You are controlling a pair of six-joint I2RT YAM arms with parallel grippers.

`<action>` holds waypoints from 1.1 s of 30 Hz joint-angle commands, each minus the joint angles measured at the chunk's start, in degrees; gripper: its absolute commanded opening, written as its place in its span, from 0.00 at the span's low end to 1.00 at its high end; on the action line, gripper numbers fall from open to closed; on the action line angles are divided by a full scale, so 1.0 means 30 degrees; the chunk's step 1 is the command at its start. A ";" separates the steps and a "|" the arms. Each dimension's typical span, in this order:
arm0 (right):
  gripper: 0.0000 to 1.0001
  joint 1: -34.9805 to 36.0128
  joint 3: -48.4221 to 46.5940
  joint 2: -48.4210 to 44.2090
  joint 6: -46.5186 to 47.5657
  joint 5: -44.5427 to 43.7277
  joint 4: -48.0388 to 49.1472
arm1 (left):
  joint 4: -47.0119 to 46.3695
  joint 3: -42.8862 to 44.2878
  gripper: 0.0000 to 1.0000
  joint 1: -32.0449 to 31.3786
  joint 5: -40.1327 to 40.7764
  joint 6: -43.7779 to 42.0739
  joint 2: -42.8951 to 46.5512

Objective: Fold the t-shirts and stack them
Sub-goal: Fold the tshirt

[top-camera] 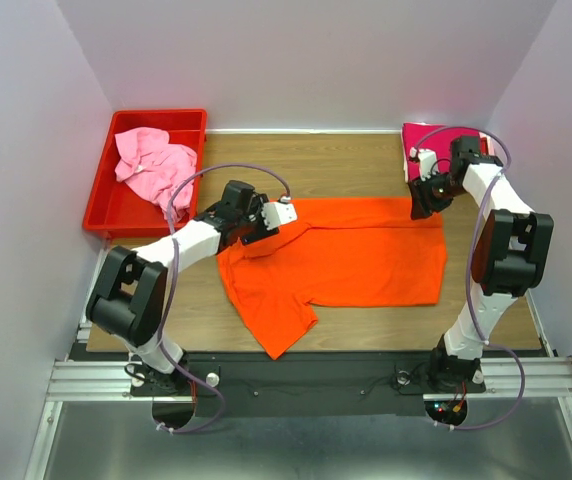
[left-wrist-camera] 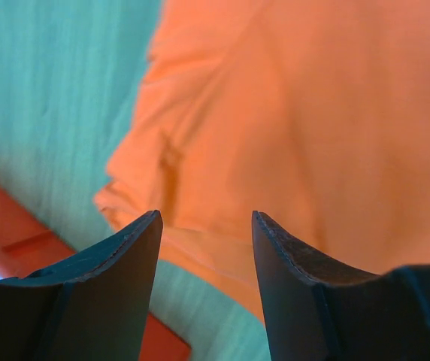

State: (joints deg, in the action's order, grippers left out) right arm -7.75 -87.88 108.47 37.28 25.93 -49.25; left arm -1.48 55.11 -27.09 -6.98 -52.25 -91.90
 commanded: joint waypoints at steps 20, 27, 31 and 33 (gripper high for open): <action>0.50 0.0151 0.0142 0.0378 -0.0180 -0.0237 -0.0017 | -0.0733 -0.2989 0.64 -0.4474 0.4634 -0.0601 0.0810; 0.51 0.0151 0.0288 0.0349 -0.0121 0.0262 -0.0193 | -0.3051 -0.3254 0.64 -0.4534 0.6923 -0.0513 -0.0040; 0.51 0.0151 0.0405 0.0320 0.0054 0.0204 -0.0310 | -0.3375 -0.2932 0.63 -0.4272 0.6900 -0.0338 0.0132; 0.51 0.0151 0.0464 0.0290 0.0113 0.0174 -0.0310 | -0.3230 -0.2553 0.63 -0.3950 0.6168 -0.0192 0.0397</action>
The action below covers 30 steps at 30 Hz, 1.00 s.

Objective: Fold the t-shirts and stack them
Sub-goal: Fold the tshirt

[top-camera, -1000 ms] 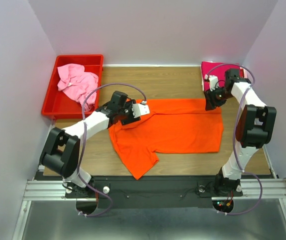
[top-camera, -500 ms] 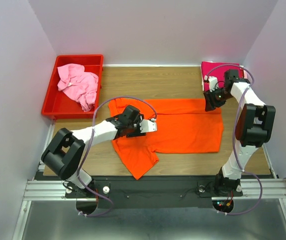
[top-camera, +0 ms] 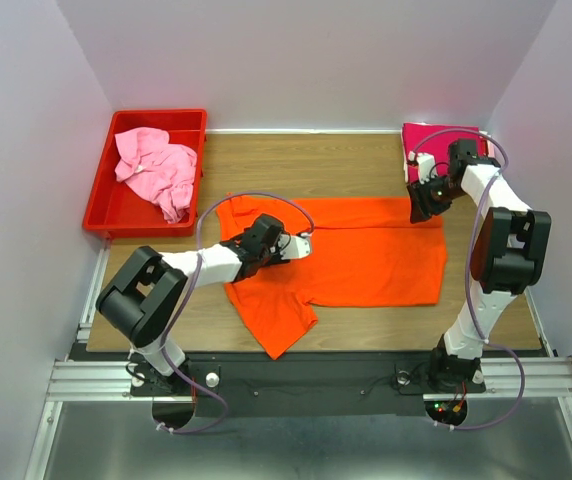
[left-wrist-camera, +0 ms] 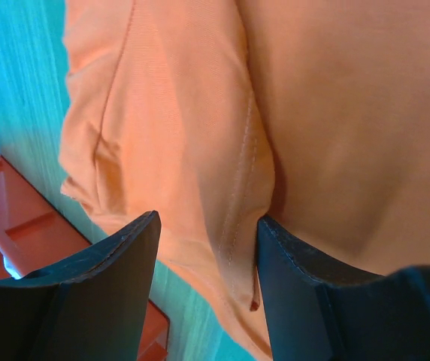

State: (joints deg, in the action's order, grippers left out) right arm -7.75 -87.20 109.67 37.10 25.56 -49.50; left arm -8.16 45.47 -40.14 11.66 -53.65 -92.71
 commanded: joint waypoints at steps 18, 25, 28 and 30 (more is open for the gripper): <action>0.51 0.0151 0.0326 0.0095 0.0406 -0.0024 -0.0318 | 0.4799 0.7459 0.58 0.7519 -1.0441 0.3559 -0.3203; 0.51 0.0151 0.0326 0.0153 0.0348 0.0122 -0.0347 | 0.5389 0.5149 0.45 0.7317 -1.3410 0.0194 0.0105; 0.51 0.0151 0.0209 0.0270 0.0231 0.0297 -0.0347 | 0.4132 0.3888 0.44 0.6322 -1.2035 -0.0397 0.0842; 0.51 0.0122 0.0121 0.0329 0.0143 0.0327 -0.0348 | 0.3163 0.3157 0.48 0.5505 -1.1071 -0.1011 0.1048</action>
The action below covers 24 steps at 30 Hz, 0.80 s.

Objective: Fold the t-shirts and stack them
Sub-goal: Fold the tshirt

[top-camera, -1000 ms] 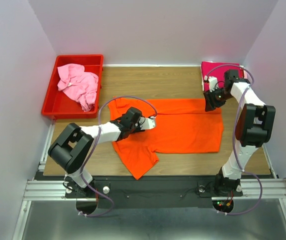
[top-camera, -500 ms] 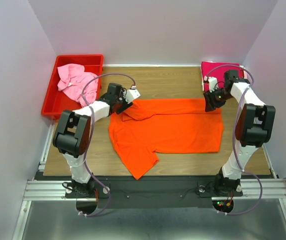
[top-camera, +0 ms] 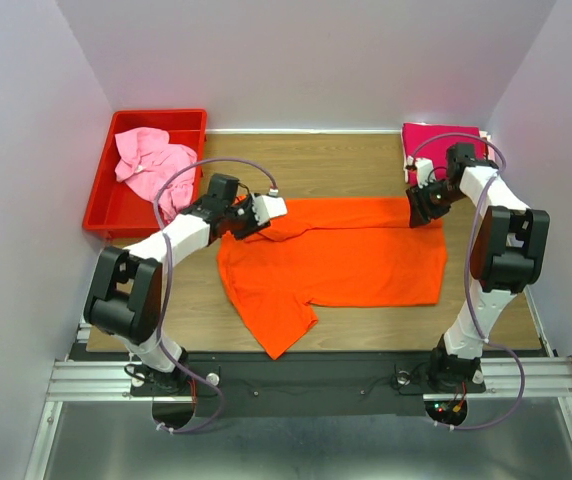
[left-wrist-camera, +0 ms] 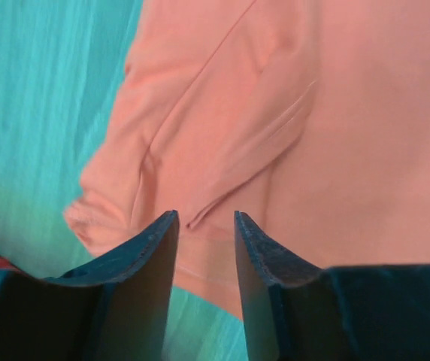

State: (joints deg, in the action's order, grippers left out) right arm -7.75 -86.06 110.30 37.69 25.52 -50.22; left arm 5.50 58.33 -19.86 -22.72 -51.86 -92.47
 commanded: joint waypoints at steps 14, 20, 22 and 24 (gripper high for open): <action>0.50 0.0122 -0.0258 0.0937 -0.0113 0.0195 -0.0107 | -0.4411 -0.1746 0.61 -0.4306 0.4408 -0.5388 -0.1169; 0.50 0.0122 -0.0405 0.1143 -0.0142 0.0166 -0.0136 | -0.5081 -0.1805 0.61 -0.4865 0.4849 -0.5773 -0.2020; 0.50 0.0151 -0.0347 0.1143 -0.0113 0.0137 -0.0107 | -0.5289 -0.1543 0.61 -0.4865 0.4878 -0.5392 -0.2078; 0.50 0.0151 -0.0375 0.1143 -0.0113 0.0137 -0.0107 | -0.5638 -0.1308 0.61 -0.4865 0.4878 -0.5070 -0.2195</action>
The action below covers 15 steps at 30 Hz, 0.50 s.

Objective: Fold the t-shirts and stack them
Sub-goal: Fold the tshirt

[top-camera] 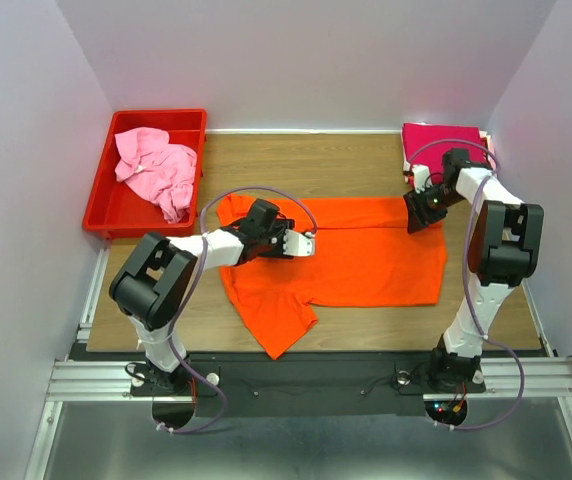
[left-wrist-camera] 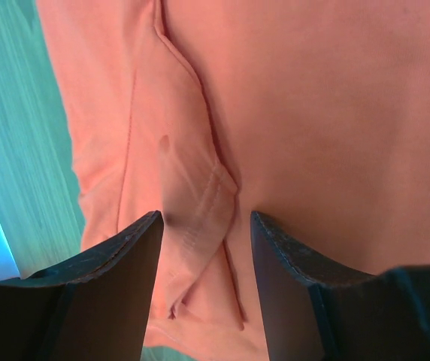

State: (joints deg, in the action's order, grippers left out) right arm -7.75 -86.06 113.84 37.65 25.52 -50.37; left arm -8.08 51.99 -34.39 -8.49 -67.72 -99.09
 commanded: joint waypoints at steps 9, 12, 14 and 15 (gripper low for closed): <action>0.50 0.0122 -0.0287 0.0051 -0.0040 0.0136 -0.0056 | -0.2871 0.1654 0.58 0.0300 0.0779 0.1039 -0.0369; 0.50 0.0151 -0.0200 -0.0008 -0.0040 0.0107 -0.0056 | -0.2612 0.2822 0.57 0.0914 0.0081 0.2006 -0.0661; 0.50 0.0151 -0.0141 -0.0037 0.0019 0.0107 -0.0056 | -0.2203 0.3439 0.57 0.1296 -0.0477 0.2533 -0.0924; 0.50 0.0122 -0.0083 -0.0037 0.0048 0.0078 -0.0056 | -0.1853 0.4023 0.56 0.1559 -0.0683 0.2913 -0.1071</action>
State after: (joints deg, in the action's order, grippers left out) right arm -7.75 -86.06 114.02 37.67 25.50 -50.37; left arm -12.99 58.59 -32.23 -7.81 -63.44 -101.89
